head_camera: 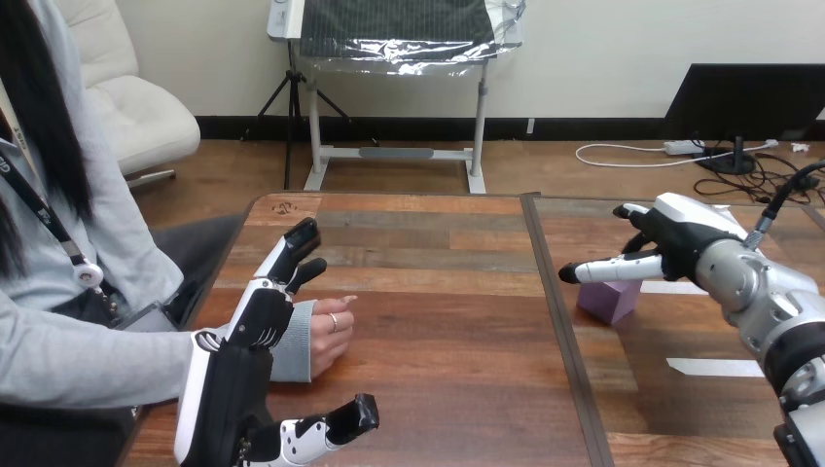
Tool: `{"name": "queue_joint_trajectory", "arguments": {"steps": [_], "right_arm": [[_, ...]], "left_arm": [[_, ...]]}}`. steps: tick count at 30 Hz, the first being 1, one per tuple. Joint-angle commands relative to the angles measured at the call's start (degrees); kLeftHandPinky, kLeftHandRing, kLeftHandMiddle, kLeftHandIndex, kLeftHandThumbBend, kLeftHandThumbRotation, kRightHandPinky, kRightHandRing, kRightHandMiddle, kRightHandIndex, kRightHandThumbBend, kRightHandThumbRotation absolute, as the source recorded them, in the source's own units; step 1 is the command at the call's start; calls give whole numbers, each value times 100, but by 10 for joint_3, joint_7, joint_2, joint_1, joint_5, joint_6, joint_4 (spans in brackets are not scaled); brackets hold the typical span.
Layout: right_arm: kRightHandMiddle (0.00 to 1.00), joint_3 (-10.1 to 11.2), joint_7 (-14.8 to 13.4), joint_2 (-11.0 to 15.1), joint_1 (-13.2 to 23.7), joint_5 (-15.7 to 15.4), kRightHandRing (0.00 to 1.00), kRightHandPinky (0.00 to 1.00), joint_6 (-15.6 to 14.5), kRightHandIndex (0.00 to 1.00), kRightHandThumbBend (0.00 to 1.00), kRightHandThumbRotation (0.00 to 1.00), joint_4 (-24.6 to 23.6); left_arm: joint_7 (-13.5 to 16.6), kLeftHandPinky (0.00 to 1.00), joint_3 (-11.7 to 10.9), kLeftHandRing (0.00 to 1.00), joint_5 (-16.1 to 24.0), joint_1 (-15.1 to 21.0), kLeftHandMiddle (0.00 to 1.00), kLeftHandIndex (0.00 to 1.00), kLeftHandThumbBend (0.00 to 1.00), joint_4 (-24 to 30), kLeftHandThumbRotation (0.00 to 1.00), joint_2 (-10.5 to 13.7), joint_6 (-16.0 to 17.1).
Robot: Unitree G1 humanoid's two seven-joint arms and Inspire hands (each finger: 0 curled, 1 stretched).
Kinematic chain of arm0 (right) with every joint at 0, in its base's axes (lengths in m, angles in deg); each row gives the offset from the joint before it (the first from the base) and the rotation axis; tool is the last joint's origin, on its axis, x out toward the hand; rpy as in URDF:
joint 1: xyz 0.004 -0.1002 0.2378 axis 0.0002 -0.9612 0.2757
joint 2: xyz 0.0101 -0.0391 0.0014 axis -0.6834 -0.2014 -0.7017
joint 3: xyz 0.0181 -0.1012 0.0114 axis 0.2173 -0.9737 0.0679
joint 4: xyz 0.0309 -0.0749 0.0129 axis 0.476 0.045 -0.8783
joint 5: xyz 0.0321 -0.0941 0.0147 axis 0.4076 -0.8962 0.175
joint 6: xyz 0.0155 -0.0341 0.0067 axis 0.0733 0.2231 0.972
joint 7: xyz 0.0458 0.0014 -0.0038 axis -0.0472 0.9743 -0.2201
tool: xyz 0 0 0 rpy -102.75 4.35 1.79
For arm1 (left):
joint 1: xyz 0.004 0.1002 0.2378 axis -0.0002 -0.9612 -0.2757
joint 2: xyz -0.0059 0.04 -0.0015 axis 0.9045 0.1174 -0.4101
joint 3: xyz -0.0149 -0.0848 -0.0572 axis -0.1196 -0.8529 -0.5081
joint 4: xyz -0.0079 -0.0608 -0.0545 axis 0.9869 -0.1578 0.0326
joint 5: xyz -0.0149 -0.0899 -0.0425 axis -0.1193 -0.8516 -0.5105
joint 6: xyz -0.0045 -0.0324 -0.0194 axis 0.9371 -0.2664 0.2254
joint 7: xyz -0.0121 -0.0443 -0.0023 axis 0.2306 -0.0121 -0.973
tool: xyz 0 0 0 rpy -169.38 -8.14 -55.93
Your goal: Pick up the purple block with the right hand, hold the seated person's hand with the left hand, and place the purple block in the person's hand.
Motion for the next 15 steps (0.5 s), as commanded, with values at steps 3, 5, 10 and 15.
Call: {"name": "queue_joint_trajectory", "arguments": {"steps": [3, 5, 10, 15], "right_arm": [[100, -1, -9, -3, 44, 0, 100, 93, -4, 100, 100, 71, 4], [100, -1, -10, -3, 43, 0, 100, 94, -5, 100, 100, 71, 5], [100, -6, -9, -5, 40, -5, 100, 94, -8, 100, 100, 73, 7], [100, -4, -10, -6, 35, -2, 100, 94, -8, 100, 100, 74, 9]], "left_arm": [[0, 87, 9, 93, -6, 10, 93, 89, 100, 20, 55, -3, 10], [0, 87, 12, 93, -8, 8, 93, 89, 100, 21, 55, -3, 9], [1, 87, 11, 93, -6, 6, 93, 89, 100, 18, 55, -3, 15], [2, 86, 10, 93, -6, 2, 93, 89, 100, 18, 55, -4, 16]]}}
